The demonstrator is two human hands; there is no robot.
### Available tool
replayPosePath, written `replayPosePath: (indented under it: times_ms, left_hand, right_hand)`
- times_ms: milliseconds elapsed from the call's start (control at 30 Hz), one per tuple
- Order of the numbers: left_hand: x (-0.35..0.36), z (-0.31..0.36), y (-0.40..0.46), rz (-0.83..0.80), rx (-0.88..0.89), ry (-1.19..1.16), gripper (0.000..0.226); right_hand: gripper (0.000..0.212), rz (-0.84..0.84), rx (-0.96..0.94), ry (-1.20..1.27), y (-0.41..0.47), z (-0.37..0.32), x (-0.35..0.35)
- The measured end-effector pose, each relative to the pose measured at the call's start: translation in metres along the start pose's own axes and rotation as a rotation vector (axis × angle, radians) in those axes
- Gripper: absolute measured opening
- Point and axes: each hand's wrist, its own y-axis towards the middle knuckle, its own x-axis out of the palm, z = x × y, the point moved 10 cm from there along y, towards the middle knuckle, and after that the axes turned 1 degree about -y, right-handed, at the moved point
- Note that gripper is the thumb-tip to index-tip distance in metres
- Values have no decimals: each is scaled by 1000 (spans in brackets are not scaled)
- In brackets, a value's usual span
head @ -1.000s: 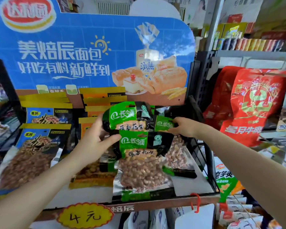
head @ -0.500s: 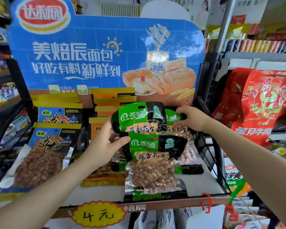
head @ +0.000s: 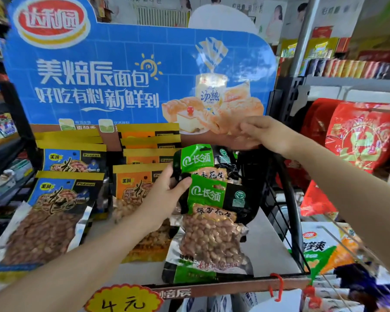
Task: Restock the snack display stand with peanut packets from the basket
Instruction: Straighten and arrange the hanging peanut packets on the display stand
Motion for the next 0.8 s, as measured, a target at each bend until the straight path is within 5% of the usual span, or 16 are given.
replayPosePath:
  times_ms: [167, 233, 267, 433, 633, 800]
  left_hand:
    - [33, -11, 12, -97, -149, 125, 58]
    - [44, -10, 12, -132, -188, 150, 65]
    - [49, -12, 12, -151, -204, 154, 66]
    - [45, -12, 0, -149, -104, 411, 84]
    - [45, -51, -60, -418, -235, 816, 126]
    - [58, -55, -58, -337, -180, 839, 129]
  right_hand:
    - [45, -383, -95, -530, -44, -13, 52]
    - [29, -464, -135, -657, -53, -4, 75]
    - [12, -466, -146, -681, -54, 2, 82]
    - [44, -381, -106, -644, -43, 15, 76]
    - [32, -394, -68, -627, -37, 13, 76]
    - [17, -353, -7, -498, -39, 14, 73]
